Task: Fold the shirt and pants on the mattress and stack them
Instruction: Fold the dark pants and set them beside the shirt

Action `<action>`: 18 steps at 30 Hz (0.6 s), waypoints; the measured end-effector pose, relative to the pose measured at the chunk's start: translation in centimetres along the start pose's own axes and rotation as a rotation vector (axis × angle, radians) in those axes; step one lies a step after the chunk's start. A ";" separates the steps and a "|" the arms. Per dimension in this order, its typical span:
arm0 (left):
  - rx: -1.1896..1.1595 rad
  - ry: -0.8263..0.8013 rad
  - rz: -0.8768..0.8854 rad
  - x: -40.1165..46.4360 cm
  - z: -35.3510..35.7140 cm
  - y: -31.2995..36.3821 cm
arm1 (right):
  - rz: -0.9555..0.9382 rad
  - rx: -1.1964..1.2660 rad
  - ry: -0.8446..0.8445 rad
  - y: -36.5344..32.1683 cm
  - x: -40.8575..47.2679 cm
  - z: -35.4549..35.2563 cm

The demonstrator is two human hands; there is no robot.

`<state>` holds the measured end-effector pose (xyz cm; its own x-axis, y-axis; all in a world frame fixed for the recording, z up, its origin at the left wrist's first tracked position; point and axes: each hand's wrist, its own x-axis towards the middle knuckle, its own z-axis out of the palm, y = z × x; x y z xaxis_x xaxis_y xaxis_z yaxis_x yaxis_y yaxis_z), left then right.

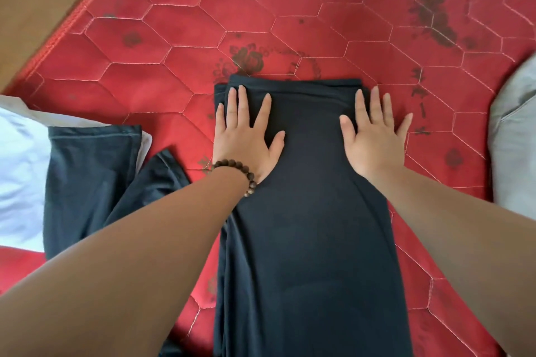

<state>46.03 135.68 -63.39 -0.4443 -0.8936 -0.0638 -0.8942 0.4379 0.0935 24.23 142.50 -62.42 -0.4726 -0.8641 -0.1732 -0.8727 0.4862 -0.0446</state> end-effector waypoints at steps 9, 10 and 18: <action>-0.004 -0.088 0.142 -7.6 -1.3 4.8 | -0.332 0.011 0.008 -4.6 -12.0 1.8; -0.029 -0.113 0.121 -9.1 -1.1 5.1 | -0.305 0.019 0.005 -4.5 -13.2 2.1; -0.069 -0.147 0.165 -20.5 -0.2 5.7 | -0.160 0.026 -0.010 -2.1 -23.0 3.4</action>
<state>50.03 156.49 -61.36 -0.5920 -0.7841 -0.1860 -0.8050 0.5646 0.1822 37.37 161.81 -61.64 -0.3265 -0.9294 -0.1720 -0.9332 0.3459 -0.0975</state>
